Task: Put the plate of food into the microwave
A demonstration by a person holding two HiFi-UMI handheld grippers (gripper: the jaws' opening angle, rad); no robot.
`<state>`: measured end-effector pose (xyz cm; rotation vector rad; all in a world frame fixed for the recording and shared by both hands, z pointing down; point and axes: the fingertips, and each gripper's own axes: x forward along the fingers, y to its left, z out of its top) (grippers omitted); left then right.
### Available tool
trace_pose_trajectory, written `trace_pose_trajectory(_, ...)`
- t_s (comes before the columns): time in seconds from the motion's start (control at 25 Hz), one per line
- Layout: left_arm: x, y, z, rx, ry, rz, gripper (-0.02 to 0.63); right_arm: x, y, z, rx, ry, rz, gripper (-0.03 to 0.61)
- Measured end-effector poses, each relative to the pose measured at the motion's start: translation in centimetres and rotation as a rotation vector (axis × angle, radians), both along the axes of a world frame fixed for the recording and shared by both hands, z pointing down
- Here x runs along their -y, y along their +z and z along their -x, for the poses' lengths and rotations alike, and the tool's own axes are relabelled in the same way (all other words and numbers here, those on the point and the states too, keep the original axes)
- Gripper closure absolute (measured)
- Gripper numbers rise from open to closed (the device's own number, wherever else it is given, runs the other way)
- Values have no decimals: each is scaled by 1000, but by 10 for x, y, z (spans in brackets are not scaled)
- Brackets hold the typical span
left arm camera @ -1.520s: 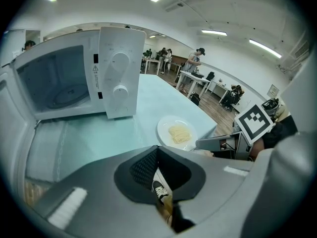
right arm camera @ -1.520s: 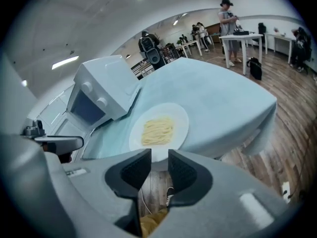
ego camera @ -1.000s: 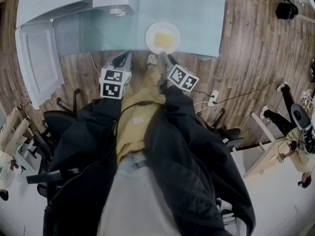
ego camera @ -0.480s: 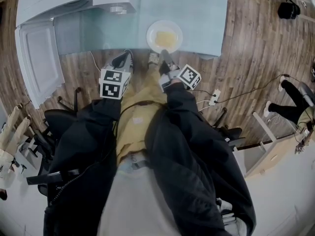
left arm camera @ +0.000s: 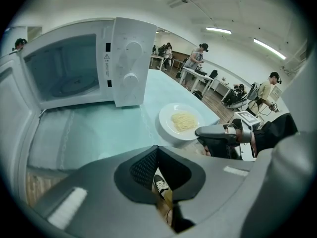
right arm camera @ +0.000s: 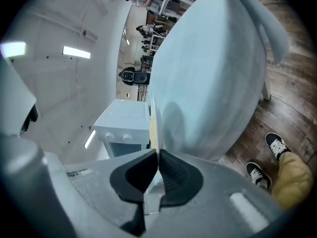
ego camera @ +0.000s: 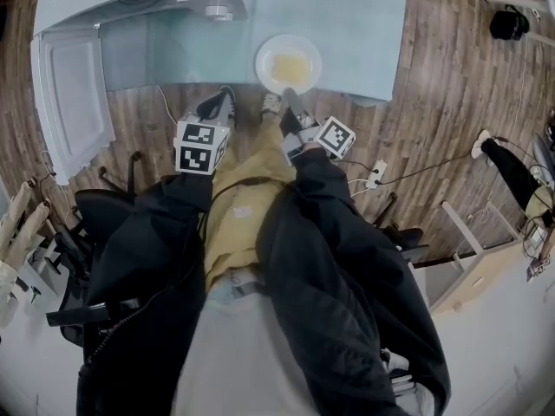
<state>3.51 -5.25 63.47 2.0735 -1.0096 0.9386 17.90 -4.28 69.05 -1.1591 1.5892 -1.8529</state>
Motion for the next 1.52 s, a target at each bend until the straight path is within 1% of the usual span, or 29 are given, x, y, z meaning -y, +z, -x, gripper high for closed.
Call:
trace_pose_trajectory(0.16,0,-2,9,-7,-25,-4,617,5,-8,17,-3,-64,-31,566)
trace_pose_trajectory(0.32,-2,-3,25,-12,-64,-4,617,8,-11,42,5,-125,-33,566)
trace_pose_trajectory(0.8,-3,-5,111,-13,-228,-13,617,26,-21,144,17,-345,-69,565)
trace_pose_trajectory(1.0,0,-8,143,-13,-290,-21,617,40,-28,184,22,-416,-80,565)
trace_pose_trajectory(1.16,2,-5,168,-16,-333,-16,617,55,-33,215,25,-460,-86,565)
trace_pose_trajectory(1.32,8,1,186,-27,-370,4,617,77,-37,241,29,-499,-113,565)
trace_pose_trajectory(1.52,27,4,201,-46,-396,7,617,106,-42,266,35,-501,-125,565)
